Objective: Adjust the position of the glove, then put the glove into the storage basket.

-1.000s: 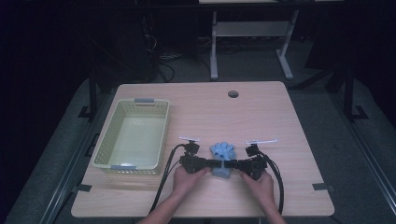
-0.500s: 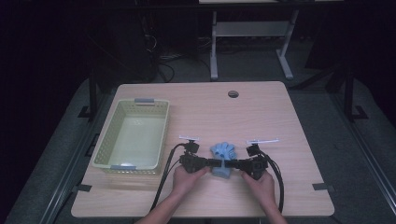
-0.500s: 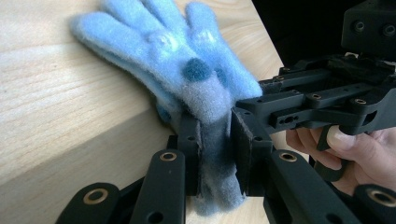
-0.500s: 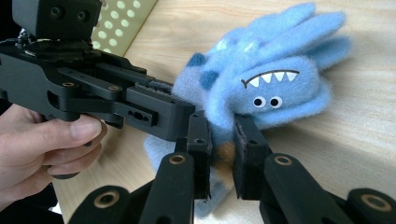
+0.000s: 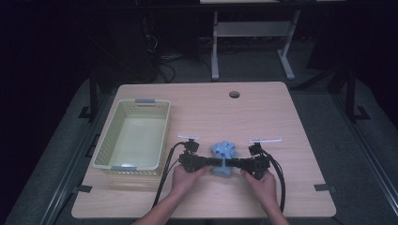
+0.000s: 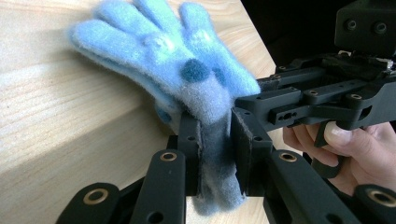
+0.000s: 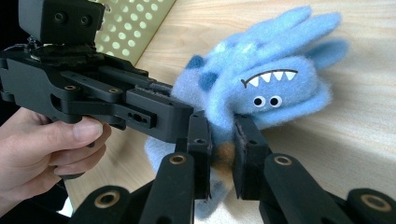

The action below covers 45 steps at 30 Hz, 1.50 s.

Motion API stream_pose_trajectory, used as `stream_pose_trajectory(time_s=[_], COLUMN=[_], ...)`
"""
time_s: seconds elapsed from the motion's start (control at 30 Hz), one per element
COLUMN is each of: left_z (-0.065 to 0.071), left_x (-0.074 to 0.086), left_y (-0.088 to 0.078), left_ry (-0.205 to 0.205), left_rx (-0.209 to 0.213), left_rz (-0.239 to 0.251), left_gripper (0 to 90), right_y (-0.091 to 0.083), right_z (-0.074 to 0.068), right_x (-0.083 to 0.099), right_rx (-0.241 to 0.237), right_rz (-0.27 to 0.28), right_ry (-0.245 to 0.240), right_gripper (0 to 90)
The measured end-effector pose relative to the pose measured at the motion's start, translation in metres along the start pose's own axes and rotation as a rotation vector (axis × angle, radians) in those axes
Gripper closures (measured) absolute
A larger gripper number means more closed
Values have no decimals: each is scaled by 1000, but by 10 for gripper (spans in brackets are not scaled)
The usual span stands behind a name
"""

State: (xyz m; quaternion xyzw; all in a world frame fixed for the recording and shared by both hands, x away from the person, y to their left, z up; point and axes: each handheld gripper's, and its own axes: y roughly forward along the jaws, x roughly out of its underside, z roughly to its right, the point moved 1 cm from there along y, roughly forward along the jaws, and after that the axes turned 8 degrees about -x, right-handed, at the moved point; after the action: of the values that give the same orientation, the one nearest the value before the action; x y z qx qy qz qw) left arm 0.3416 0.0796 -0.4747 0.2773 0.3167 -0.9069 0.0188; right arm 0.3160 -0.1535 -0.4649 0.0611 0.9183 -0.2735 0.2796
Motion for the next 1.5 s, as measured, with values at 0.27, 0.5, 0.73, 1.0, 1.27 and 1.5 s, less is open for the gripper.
stream_pose_trajectory(time_s=[0.27,0.5,0.73,1.0,1.27,1.5], left_z=[5,8,10,11,10,10], left_x=[-5,-6,-8,-8,-9,-9], left_y=[-6,-10,-16,-23,-29,-35], left_ry=[28,34,48,53,63,58], left_rx=[8,18,26,28,23,27], left_rz=[2,11,14,16,24,31], left_gripper=[743,743,743,743,743,744], right_y=[-5,-7,-8,-8,-4,-2], right_z=[-4,-9,-15,-23,-26,-32], right_x=[-3,-5,-8,-11,-14,-19], right_rx=[-13,-18,-17,-16,-22,-16], right_rz=[16,20,20,14,7,-4], right_ry=[-5,-11,-22,-39,-42,-56], right_gripper=[794,794,794,794,794,794])
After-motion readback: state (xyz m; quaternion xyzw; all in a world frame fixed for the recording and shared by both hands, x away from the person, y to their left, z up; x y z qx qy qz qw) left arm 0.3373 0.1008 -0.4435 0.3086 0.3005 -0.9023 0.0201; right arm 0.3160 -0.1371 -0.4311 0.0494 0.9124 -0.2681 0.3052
